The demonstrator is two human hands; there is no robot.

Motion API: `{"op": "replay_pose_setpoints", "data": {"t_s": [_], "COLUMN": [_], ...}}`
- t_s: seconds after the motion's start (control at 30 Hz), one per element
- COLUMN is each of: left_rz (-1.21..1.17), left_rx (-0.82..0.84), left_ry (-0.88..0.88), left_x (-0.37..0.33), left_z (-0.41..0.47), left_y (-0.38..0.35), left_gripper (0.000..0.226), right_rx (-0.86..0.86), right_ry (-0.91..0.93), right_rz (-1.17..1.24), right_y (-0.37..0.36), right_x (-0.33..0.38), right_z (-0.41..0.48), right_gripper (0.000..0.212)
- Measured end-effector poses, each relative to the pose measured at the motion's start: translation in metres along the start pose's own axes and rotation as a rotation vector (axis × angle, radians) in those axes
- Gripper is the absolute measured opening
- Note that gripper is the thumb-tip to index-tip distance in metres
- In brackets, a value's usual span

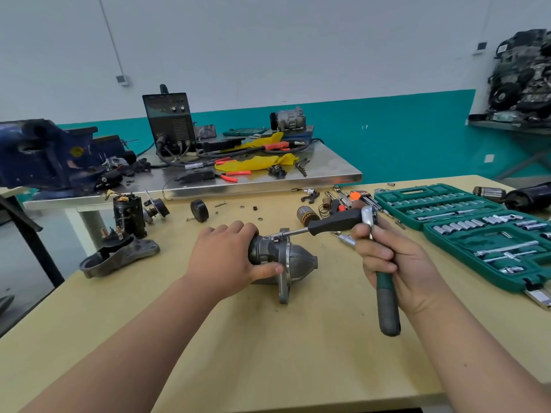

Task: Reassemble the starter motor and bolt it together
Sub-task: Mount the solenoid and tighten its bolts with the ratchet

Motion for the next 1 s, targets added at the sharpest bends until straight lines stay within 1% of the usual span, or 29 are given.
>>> {"op": "replay_pose_setpoints", "data": {"t_s": [0.03,0.07,0.13,0.17,0.2,0.23,0.3,0.4,0.5,0.77,0.87,0.9,1.0], "left_rz": [0.003,0.005,0.005,0.003,0.002,0.003,0.004,0.004,0.0,0.015,0.013,0.006,-0.035], "left_rx": [0.004,0.007,0.007,0.006,0.007,0.011,0.013,0.007,-0.004,-0.016,-0.018,-0.016,-0.021], "left_ry": [0.001,0.0,0.0,0.0,0.001,0.001,-0.001,-0.002,0.0,0.003,-0.005,-0.009,-0.014], "left_x": [0.0,0.0,0.0,0.0,0.0,0.0,0.0,0.001,0.0,0.0,0.0,-0.001,-0.004], "left_z": [0.0,0.0,0.0,0.0,0.0,0.0,0.0,0.0,0.0,0.0,0.001,0.002,0.006], "left_y": [0.0,0.0,0.001,0.001,0.001,0.001,0.0,-0.001,-0.002,-0.001,-0.001,-0.001,0.0], "left_gripper": [0.102,0.102,0.103,0.104,0.103,0.101,0.094,0.088,0.088,0.087,0.084,0.083,0.078], "right_rx": [-0.032,-0.063,-0.147,-0.216,-0.293,-0.36,-0.455,-0.53,-0.535,-0.535,-0.522,-0.508,-0.459], "right_ry": [-0.004,-0.014,-0.037,-0.036,-0.028,-0.017,-0.018,-0.095,-0.177,-0.311,-0.37,-0.401,-0.517], "right_rz": [-0.053,-0.16,-0.483,-0.638,-0.739,-0.783,-0.756,-0.59,-0.437,-0.418,-0.371,-0.328,-0.178], "right_y": [0.003,0.003,0.002,0.003,0.004,0.006,0.012,0.024,0.033,0.037,0.034,0.032,0.027], "right_x": [0.0,0.001,0.001,0.003,0.006,0.01,0.02,0.031,0.03,0.021,0.023,0.024,0.031], "right_z": [0.0,-0.001,-0.002,-0.003,-0.003,-0.005,-0.009,-0.017,-0.02,-0.019,-0.018,-0.018,-0.017], "right_gripper": [0.048,0.041,0.032,0.025,0.017,0.015,0.021,0.023,0.022,0.016,0.015,0.019,0.041]}}
Point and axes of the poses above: each hand's wrist, its own z-axis towards the middle knuckle, its own y-axis out of the back of the hand, x = y × z, the point moved 3 cm from there along z, towards the middle knuckle, and after that the axes turned 13 degrees about -z, right-handed, at the moved point
